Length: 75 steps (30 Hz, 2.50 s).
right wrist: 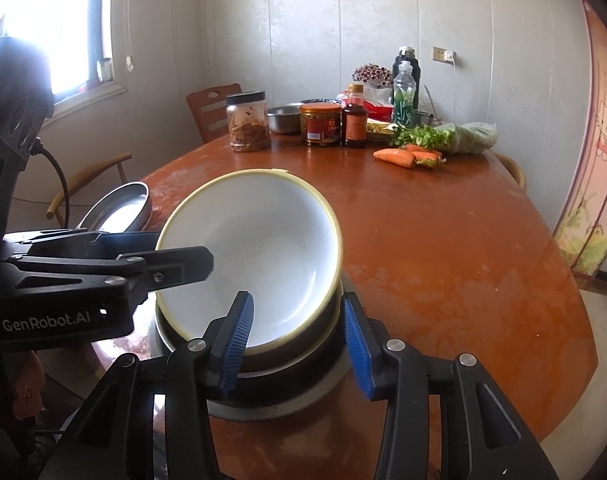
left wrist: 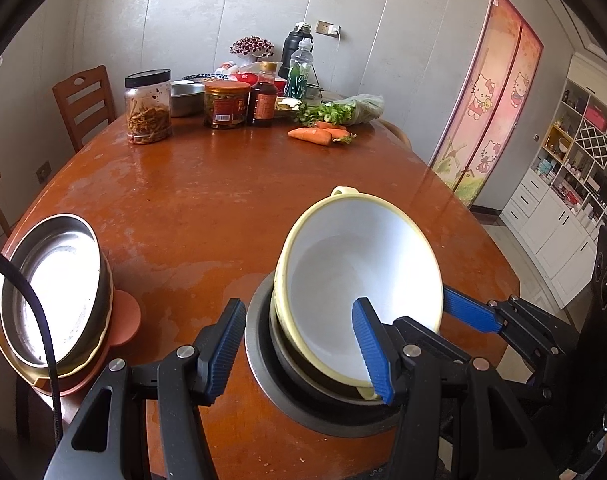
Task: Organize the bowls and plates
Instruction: 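Grip the rim of the nested bowl stack with both tools and lift it, then carry the nested bowl stack toward the pan stack on the orange plate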
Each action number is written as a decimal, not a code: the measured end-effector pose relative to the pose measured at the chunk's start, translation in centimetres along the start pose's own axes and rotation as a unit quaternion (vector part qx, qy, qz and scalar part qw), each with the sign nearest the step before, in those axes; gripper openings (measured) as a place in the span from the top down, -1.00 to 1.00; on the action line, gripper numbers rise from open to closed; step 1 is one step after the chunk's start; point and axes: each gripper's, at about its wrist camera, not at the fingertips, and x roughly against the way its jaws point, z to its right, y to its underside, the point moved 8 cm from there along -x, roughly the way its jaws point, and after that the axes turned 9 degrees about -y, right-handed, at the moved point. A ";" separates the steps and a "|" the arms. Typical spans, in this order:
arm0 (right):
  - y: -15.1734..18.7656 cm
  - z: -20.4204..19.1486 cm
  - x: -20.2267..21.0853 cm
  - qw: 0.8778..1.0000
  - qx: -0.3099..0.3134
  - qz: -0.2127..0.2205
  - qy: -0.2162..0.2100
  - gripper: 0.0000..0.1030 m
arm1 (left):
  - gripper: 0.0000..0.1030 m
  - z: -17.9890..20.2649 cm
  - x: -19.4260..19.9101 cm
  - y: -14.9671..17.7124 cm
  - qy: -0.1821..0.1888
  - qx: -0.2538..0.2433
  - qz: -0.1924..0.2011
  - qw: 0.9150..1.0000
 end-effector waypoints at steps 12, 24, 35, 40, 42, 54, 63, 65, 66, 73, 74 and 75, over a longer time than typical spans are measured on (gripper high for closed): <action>-0.2 0.6 0.7 1.000 -0.022 0.006 -0.009 -0.18 | -0.08 -0.7 0.2 0.0 -0.009 0.005 -0.001 1.000; -0.9 1.0 1.8 0.999 -0.022 0.030 0.009 -0.37 | -0.16 -1.6 1.3 -0.1 -0.022 0.010 0.010 1.000; -1.2 0.9 2.4 0.999 -0.019 0.041 0.019 -0.42 | -0.33 -2.3 1.4 0.2 -0.031 0.016 0.007 0.999; -1.1 1.1 2.3 0.999 -0.032 0.039 0.016 -0.46 | -0.43 -2.4 1.4 0.5 -0.026 0.021 0.006 0.999; -1.0 1.3 2.2 0.999 -0.038 0.037 0.013 -0.47 | -0.45 -2.6 1.4 0.6 -0.028 0.025 0.007 0.999; 0.4 2.0 1.3 0.997 -0.070 0.014 0.000 -0.55 | -0.46 -2.1 0.1 1.6 -0.016 0.023 -0.017 0.999; 1.2 2.8 0.1 0.992 -0.120 -0.010 -0.024 -0.56 | -0.57 -2.2 -1.4 2.0 0.003 0.044 -0.041 0.998; 1.3 3.0 -0.1 0.991 -0.127 -0.015 -0.029 -0.56 | -0.59 -2.2 -1.7 2.1 0.004 0.045 -0.045 0.998; 1.4 3.0 -0.2 0.991 -0.129 -0.016 -0.030 -0.56 | -0.60 -2.2 -1.9 2.1 0.004 0.045 -0.048 0.998; 1.3 2.7 -0.5 0.992 -0.121 -0.012 -0.040 -0.56 | -0.64 -2.1 -2.6 2.5 0.004 0.046 -0.056 0.997; 1.3 2.7 -0.5 0.992 -0.120 -0.010 -0.040 -0.56 | -0.64 -2.1 -2.8 2.6 0.004 0.047 -0.058 0.997; 1.3 2.7 -0.6 0.992 -0.119 -0.009 -0.040 -0.56 | -0.64 -2.1 -2.9 2.6 0.003 0.048 -0.060 0.997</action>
